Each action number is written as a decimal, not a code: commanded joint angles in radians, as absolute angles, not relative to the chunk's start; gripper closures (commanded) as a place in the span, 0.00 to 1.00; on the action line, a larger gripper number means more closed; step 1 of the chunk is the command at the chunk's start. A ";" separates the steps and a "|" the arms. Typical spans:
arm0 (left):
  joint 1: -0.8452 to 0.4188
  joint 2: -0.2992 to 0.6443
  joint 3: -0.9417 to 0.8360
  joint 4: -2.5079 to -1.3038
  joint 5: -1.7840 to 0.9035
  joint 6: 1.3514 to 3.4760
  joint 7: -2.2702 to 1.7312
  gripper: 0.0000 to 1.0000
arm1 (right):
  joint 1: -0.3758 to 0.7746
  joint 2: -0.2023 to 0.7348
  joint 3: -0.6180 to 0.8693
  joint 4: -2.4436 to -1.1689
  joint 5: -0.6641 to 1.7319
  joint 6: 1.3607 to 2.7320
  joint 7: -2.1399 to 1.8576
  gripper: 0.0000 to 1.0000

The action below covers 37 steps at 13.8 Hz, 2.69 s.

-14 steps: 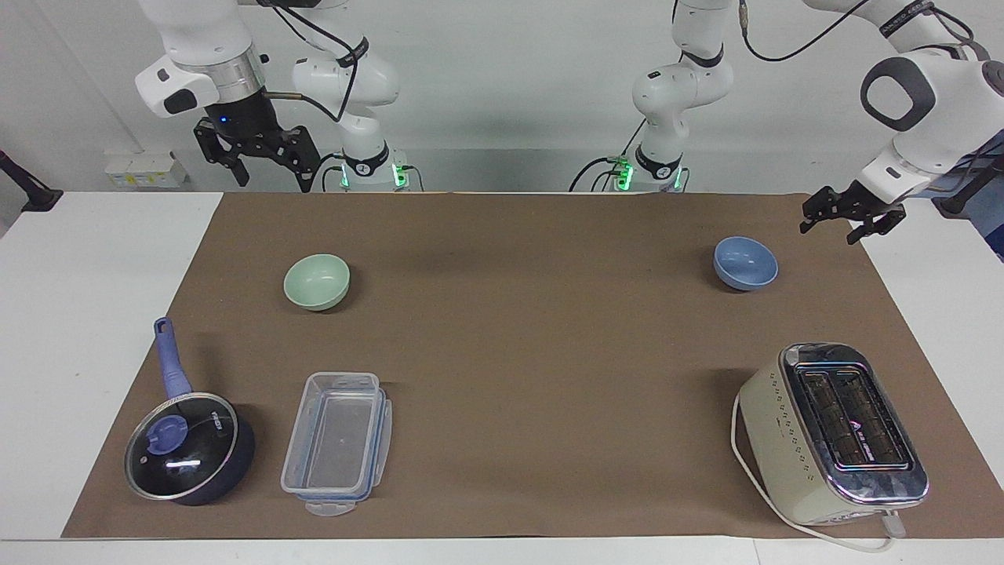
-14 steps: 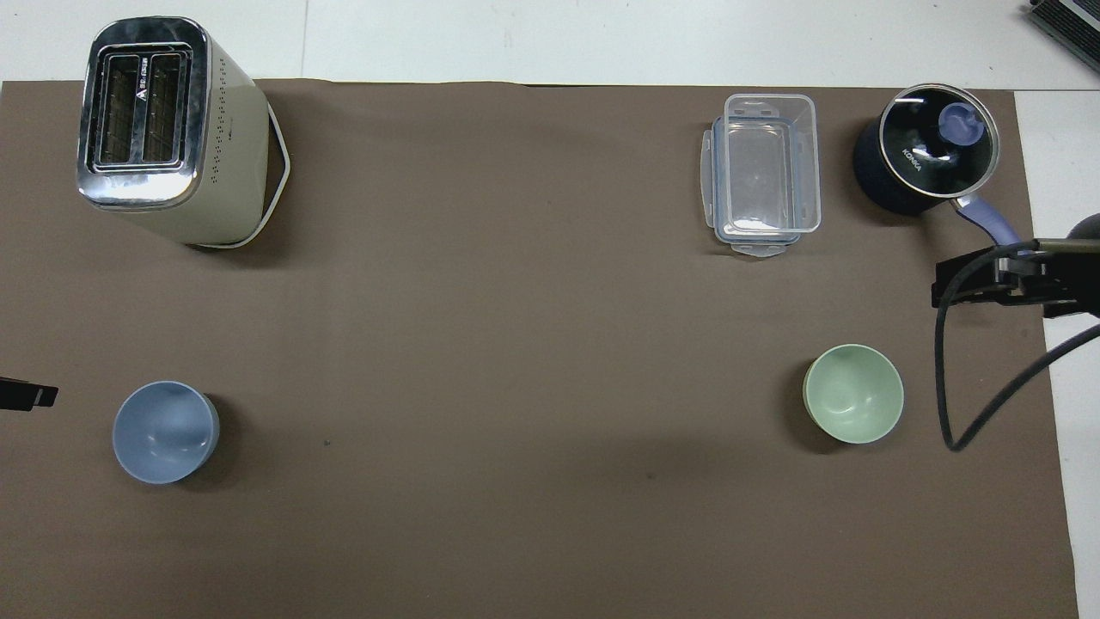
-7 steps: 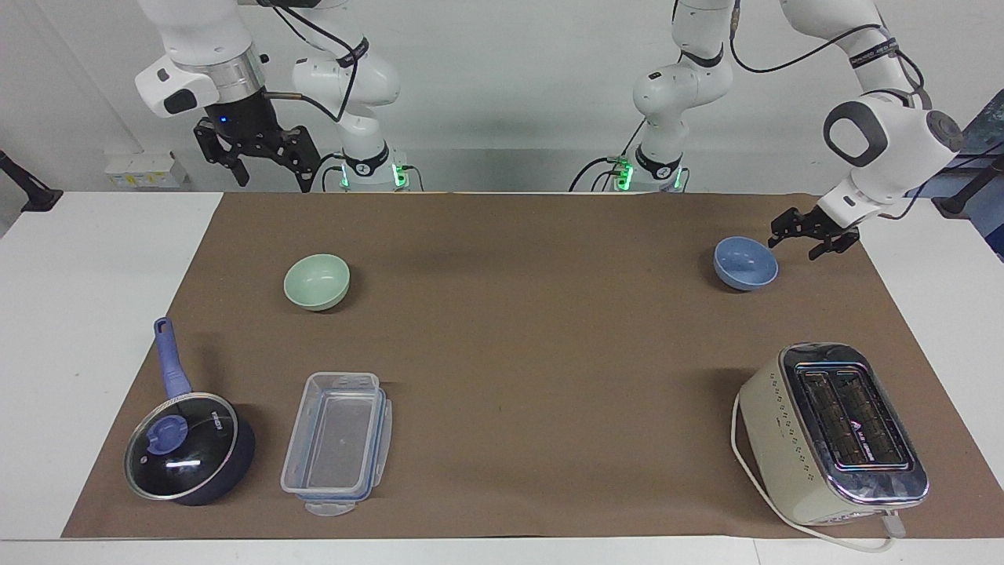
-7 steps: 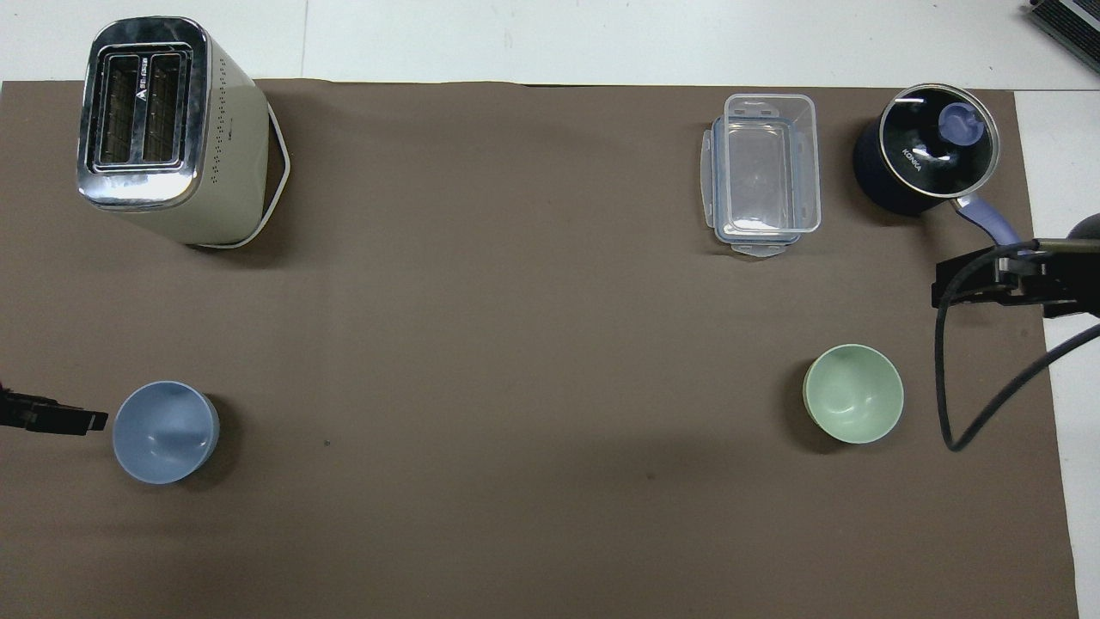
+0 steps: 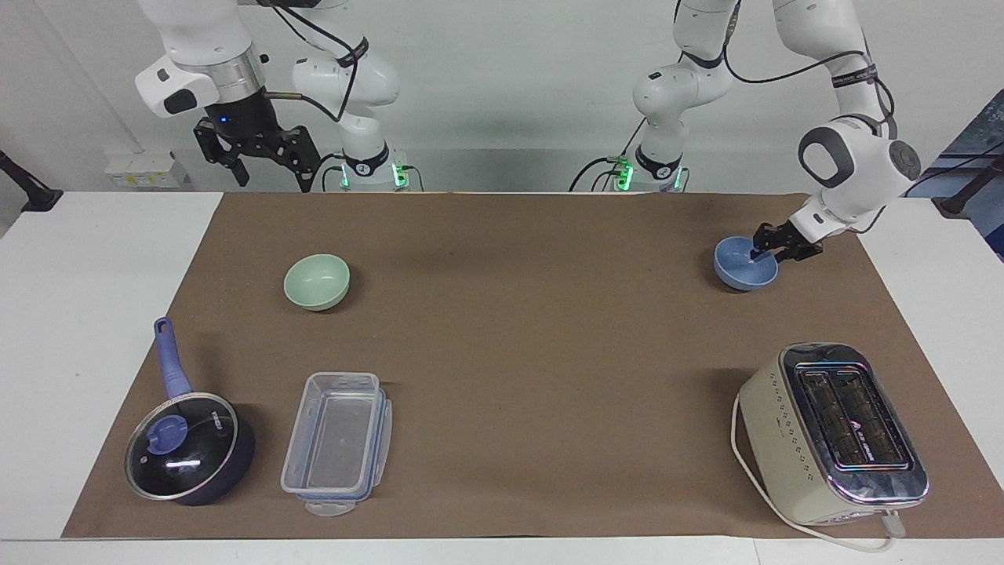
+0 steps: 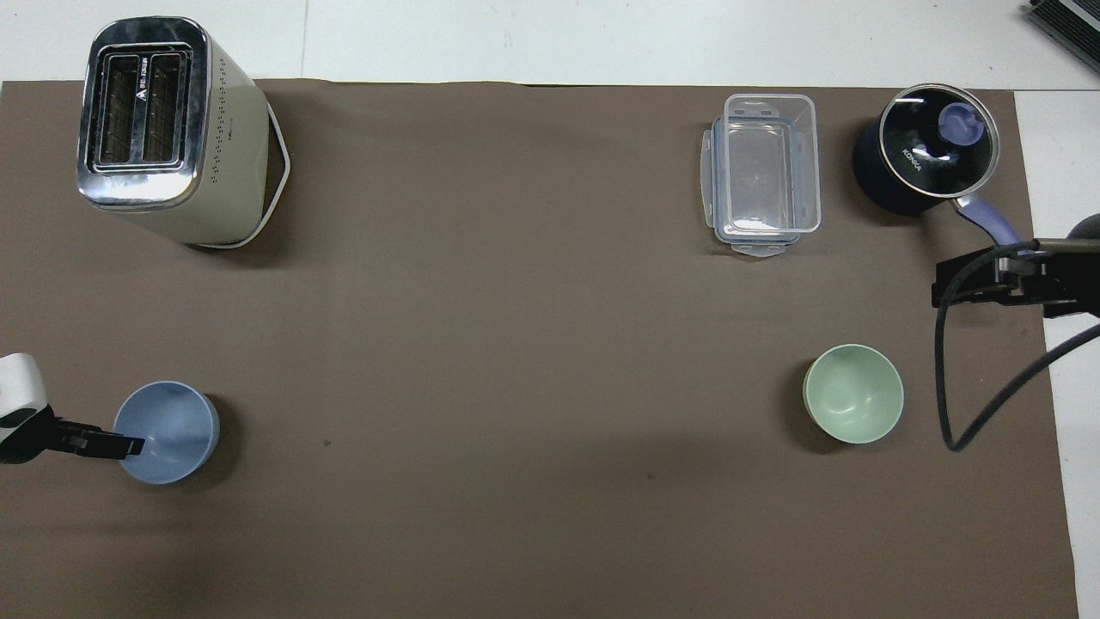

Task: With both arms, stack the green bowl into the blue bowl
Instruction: 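Grasp the rim of the light blue bowl with the left gripper, then carry the blue bowl to the table center and release it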

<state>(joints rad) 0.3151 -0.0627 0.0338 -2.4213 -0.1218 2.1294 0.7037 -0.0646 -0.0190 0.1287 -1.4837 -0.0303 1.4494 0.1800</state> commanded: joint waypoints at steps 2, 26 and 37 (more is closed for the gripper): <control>0.331 -0.048 0.029 -2.389 -0.147 2.117 0.729 1.00 | -0.078 -0.041 0.130 -1.506 -0.029 1.450 0.153 0.00; 0.008 -0.029 -0.041 -1.934 -0.176 1.676 0.036 1.00 | -0.083 -0.041 0.130 -1.508 -0.029 1.448 0.152 0.00; -0.415 0.031 -0.043 -2.187 -0.277 2.041 -0.290 1.00 | -0.103 -0.041 0.129 -1.508 -0.029 1.447 0.149 0.00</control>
